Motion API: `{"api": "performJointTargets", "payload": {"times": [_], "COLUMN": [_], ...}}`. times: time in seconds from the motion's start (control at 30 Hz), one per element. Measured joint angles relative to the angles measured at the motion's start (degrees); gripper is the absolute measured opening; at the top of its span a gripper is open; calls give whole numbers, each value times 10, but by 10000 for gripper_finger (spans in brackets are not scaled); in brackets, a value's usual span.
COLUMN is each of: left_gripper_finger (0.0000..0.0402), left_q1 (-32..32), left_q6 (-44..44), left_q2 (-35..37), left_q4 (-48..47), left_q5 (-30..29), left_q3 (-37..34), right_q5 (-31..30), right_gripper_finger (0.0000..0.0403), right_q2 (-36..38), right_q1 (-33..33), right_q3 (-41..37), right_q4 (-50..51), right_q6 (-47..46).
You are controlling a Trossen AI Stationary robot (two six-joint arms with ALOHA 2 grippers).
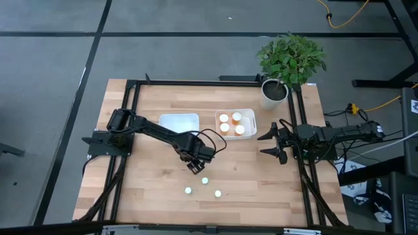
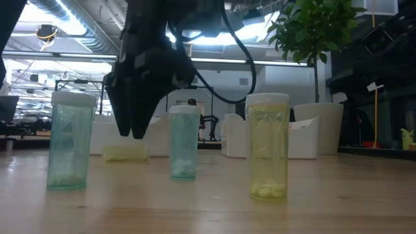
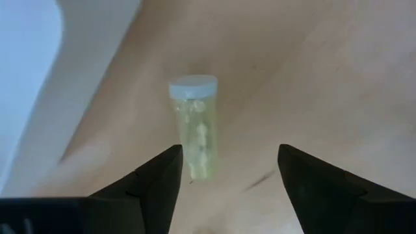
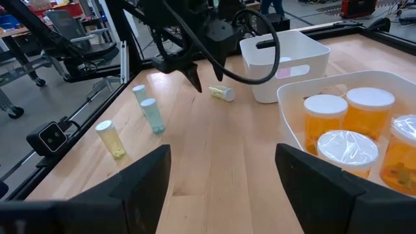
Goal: Pick and place medicine bottles into bin by pill shape (circle, oval)
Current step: Put the top yellow pill bottle into the left white bin
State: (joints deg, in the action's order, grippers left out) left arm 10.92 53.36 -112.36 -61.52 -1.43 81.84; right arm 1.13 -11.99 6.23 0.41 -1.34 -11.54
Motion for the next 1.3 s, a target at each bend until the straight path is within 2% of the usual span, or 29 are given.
{"api": "performJointTargets", "payload": {"times": [0.17,0.37,0.73,1.07,1.3], "left_gripper_finger": [246,245,245,245,235], "left_q1": [0,0,6,3,0], "left_q6": [-1,0,-15,3,6], "left_q2": [0,0,0,0,-16], "left_q4": [21,90,118,131,131], "left_q5": [-15,-14,20,-35,-16], "left_q3": [-23,-59,-59,-59,-59], "right_q5": [0,0,0,0,0], "right_gripper_finger": [279,279,279,279,279], "right_q2": [0,0,0,0,0], "right_q1": [0,0,0,0,0], "right_q3": [0,0,0,0,0], "right_q4": [0,0,0,0,0], "right_q6": [0,0,0,0,0]}}
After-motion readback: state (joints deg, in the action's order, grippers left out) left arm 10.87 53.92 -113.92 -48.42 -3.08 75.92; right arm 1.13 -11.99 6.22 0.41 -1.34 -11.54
